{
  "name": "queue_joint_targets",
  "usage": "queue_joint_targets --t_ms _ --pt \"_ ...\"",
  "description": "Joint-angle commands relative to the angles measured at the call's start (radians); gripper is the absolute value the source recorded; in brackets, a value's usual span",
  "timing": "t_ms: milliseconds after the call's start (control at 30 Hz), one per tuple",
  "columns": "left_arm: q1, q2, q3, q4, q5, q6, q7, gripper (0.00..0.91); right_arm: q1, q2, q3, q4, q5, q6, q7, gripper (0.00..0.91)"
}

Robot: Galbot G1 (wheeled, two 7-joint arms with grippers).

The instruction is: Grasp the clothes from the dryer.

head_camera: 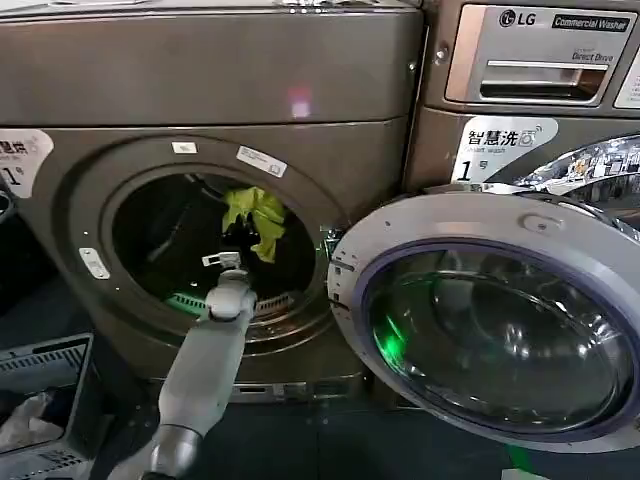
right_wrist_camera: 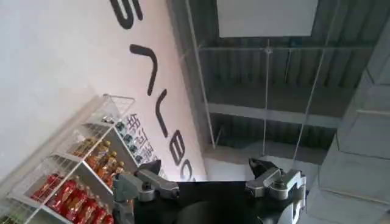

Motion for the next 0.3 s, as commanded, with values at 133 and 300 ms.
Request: queue_joint_targets --t_ms 133,300 --pt "0.004 0.001 -0.001 -0.003 0.007 0.005 0.012 0.0 0.0 -0.005 0.003 -0.001 0.0 -0.002 -0.001 0.907" --pt "0.001 0.003 0.0 -0.002 0.009 0.006 0.016 0.0 0.001 -0.005 0.002 -0.001 0.0 -0.002 -0.002 0.907"
